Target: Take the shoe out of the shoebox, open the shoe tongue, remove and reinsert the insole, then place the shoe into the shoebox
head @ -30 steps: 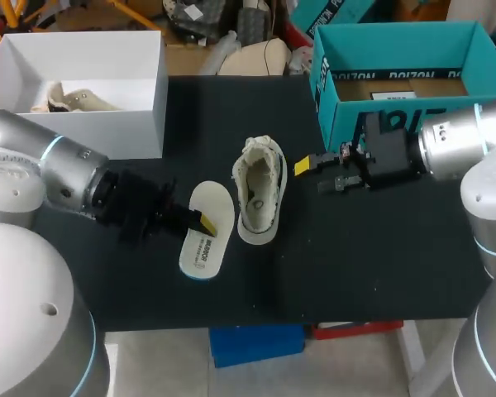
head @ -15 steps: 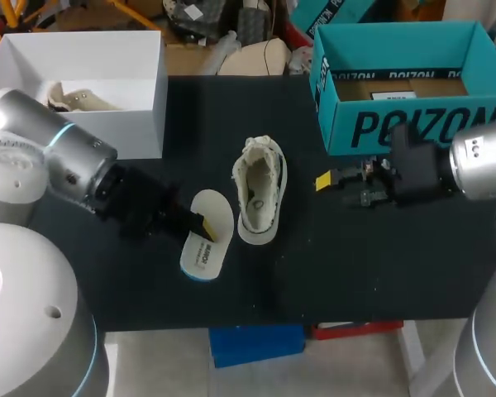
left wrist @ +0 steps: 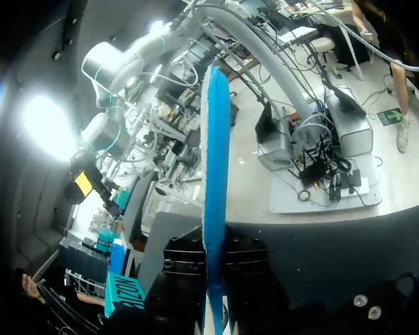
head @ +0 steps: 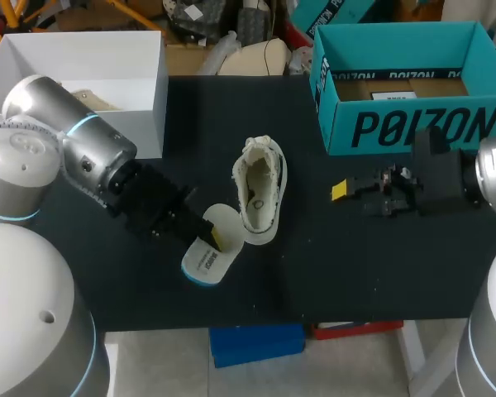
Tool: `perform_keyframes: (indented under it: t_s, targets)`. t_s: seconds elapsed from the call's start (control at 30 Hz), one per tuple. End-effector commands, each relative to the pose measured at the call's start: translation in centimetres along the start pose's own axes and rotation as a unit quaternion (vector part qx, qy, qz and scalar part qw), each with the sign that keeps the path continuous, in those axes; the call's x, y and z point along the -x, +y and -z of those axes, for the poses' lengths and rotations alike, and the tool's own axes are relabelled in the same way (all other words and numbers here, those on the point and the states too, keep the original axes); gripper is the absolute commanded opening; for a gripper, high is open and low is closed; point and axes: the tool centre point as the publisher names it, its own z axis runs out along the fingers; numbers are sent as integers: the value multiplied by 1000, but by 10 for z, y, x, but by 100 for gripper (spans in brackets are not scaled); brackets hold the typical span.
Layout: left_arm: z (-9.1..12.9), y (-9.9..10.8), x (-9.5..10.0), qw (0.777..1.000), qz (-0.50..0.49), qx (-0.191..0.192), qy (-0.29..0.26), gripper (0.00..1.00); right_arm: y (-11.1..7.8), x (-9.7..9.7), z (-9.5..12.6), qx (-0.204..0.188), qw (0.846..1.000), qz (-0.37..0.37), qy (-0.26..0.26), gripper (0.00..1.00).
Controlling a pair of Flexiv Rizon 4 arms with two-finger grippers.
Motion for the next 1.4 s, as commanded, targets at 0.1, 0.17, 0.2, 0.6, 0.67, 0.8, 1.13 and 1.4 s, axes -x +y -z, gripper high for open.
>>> perform_keyframes:
  t_s: [0.1, 0.17, 0.2, 0.6, 0.67, 0.8, 1.13, 1.4]
  targets:
    - [-9, 32, 1, 999, 7, -21, 28, 0, -2, 0, 8, -1, 1000, 0, 1, 100]
    - [-10, 41, 0, 999, 9, -19, 32, 0, -2, 0, 8, -1, 1000, 0, 1, 100]
    - [-10, 44, 0, 999, 9, -19, 33, 0, -2, 0, 8, -1, 1000, 0, 1, 100]
    - [-16, 86, 14, 999, 1, -43, 26, 0, -2, 0, 8, -1, 1000, 0, 1, 100]
    - [-15, 93, 16, 999, -1, -44, 29, 0, -2, 0, 8, -1, 1000, 0, 1, 100]
    - [-14, 104, 20, 998, 0, -49, 27, 0, -2, 0, 8, -1, 1000, 0, 1, 100]
    - [-13, 129, 25, 999, -2, -46, 20, 0, -2, 0, 8, -1, 1000, 0, 1, 100]
    - [-10, 152, 22, 999, 2, -35, 16, 0, -2, 0, 8, -1, 1000, 0, 1, 100]
